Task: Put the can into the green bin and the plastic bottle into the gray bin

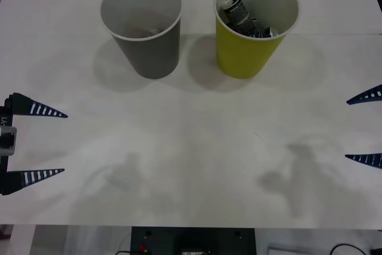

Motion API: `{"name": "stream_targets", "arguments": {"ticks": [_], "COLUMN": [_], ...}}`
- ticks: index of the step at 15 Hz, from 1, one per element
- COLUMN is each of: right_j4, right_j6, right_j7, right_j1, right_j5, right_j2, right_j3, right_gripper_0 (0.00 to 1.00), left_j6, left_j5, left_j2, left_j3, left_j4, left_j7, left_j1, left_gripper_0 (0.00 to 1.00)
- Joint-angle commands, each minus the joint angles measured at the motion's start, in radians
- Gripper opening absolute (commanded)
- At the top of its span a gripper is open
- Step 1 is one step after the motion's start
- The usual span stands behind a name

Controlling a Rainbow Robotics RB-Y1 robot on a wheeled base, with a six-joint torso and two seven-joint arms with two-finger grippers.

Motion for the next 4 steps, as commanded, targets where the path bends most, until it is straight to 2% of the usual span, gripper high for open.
{"name": "stream_targets", "arguments": {"ticks": [1,4], "right_j4": [0.0,0.0], "right_j6": [0.0,0.0], "right_j7": [0.001,0.001], "right_j1": [0.008,0.008], "right_j5": [0.023,0.022], "right_j2": [0.0,0.0], "right_j3": [0.0,0.003], "right_gripper_0": [1.0,1.0], "left_j6": [0.0,0.0], "left_j5": [0.0,0.0], "left_j2": [0.0,0.0], "left_j3": [0.0,0.0], "left_j4": [0.0,0.0], "left_j7": [0.0,0.0], "left_j1": [0.0,0.0], "left_gripper_0": [1.0,1.0]}}
